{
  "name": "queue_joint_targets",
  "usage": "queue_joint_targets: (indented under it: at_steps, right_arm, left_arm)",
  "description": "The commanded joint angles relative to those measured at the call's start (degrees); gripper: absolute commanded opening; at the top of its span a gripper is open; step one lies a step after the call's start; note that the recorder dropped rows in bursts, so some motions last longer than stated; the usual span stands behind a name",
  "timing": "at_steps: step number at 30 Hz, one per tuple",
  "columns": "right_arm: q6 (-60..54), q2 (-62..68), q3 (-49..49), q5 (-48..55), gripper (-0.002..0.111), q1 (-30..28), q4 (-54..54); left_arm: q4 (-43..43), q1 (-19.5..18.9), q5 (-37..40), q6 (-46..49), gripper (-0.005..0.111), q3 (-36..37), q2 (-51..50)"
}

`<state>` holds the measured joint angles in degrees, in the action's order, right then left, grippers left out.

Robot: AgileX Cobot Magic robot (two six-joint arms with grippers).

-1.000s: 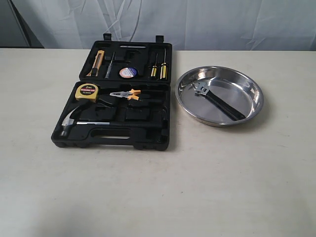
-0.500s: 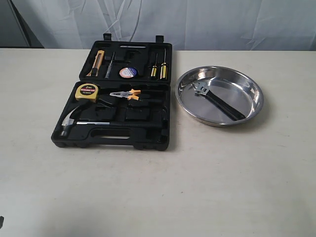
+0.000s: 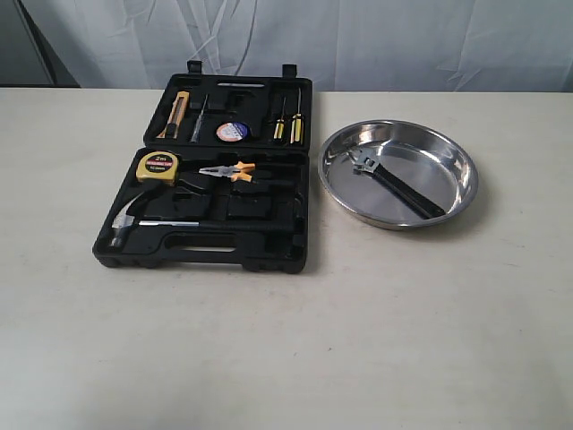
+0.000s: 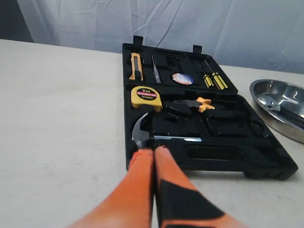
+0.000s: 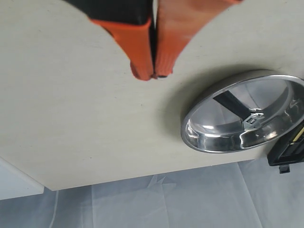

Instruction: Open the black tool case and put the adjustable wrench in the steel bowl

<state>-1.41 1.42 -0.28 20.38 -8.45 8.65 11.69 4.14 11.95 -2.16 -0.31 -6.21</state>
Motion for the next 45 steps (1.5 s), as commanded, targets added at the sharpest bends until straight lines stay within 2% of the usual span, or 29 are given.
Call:
queue_joint_targets:
  at_steps: [1, 9, 45]
  right_arm:
    - [-0.1, -0.5, 0.3, -0.7, -0.001, -0.2, 0.0]
    - [-0.1, -0.5, 0.3, -0.7, -0.001, -0.2, 0.0]
    - [-0.1, -0.5, 0.3, -0.6, -0.001, -0.2, 0.4]
  left_arm:
    - [-0.4, 0.5, -0.1, -0.8, 0.0, 0.3, 3.1]
    - [-1.3, 0.5, 0.0, -0.7, 0.0, 0.3, 6.2]
    - [-1.4, -0.6, -0.1, 1.2, 0.0, 0.3, 6.2]
